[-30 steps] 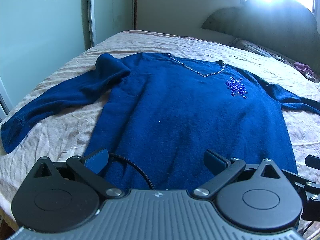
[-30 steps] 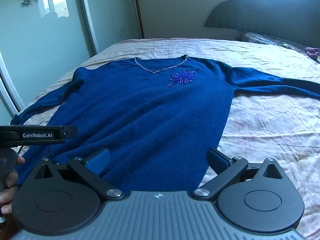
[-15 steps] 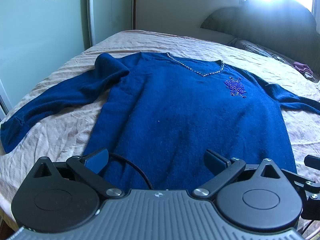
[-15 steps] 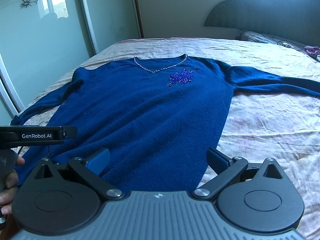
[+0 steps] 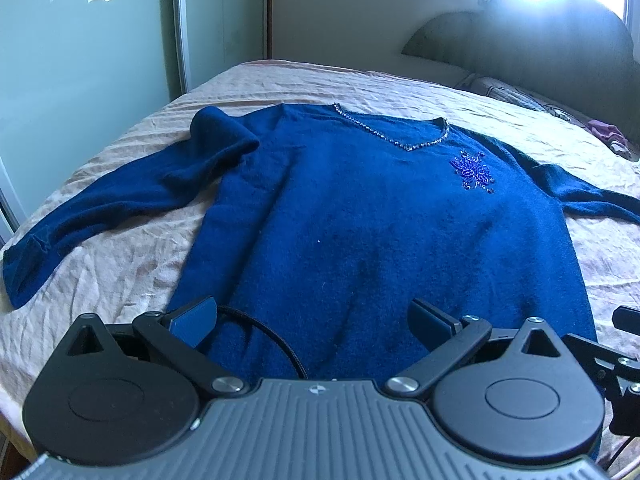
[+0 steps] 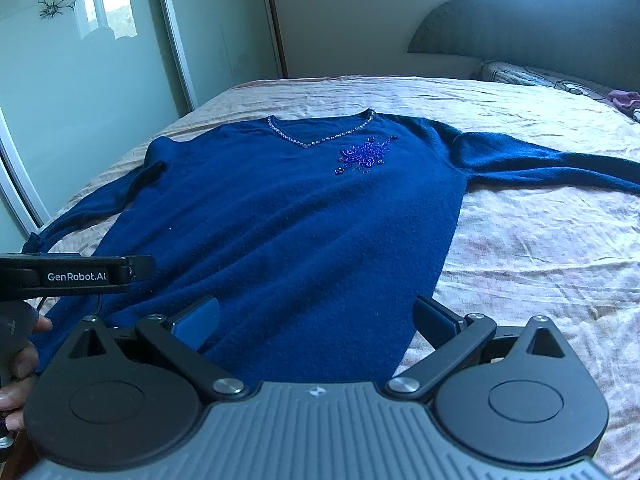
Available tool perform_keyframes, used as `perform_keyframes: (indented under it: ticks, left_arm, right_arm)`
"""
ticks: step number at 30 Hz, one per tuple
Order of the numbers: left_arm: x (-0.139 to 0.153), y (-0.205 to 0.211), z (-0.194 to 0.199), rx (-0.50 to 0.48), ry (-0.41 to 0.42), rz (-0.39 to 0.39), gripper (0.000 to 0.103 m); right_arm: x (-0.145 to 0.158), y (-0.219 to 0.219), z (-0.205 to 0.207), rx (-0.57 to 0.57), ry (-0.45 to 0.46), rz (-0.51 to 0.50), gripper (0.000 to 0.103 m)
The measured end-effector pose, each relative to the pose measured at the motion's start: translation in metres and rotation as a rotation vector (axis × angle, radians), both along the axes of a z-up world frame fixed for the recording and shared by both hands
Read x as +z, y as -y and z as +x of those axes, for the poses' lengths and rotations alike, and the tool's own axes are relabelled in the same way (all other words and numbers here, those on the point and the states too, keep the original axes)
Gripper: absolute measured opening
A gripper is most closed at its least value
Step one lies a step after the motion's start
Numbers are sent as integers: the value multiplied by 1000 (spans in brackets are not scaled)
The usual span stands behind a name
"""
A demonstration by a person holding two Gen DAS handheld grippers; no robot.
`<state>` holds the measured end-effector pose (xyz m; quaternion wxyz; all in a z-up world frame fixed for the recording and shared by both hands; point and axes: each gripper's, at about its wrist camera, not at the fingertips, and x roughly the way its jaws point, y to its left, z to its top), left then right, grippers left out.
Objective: Fold small clothes
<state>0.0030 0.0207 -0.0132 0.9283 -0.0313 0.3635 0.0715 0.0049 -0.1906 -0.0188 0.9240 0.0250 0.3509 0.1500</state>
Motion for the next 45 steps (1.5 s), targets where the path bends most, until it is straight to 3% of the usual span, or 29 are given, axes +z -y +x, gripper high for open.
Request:
perform_keyframes:
  ticks: [14, 19, 22, 26, 29, 33, 35, 38, 45]
  left_arm:
    - [1, 12, 9, -26, 0, 25, 102]
    - [5, 21, 19, -30, 9, 62, 103]
    - [9, 29, 26, -27, 19, 87, 103]
    - [16, 41, 35, -62, 42, 61, 103]
    - [19, 55, 43, -105, 52, 44, 103]
    - [15, 78, 55, -204, 18, 48, 103]
    - [12, 88, 59, -245, 13, 46, 103]
    - [8, 98, 63, -288, 24, 32, 103]
    - [-7, 116, 79, -317, -26, 29, 103]
  right_arm:
    - [-1, 8, 11, 53, -13, 42, 103]
    - [3, -1, 9, 158, 74, -10, 103]
    - [9, 1, 9, 164, 165, -74, 103]
    - [17, 20, 15, 70, 309, -190, 103]
    - [16, 51, 27, 32, 366, -187, 103]
    - [9, 112, 61, -34, 208, -10, 103]
    - [4, 149, 75, -152, 145, 74, 103]
    - [0, 205, 85, -301, 160, 193, 103]
    - [-15, 318, 116, -596, 183, 321, 103]
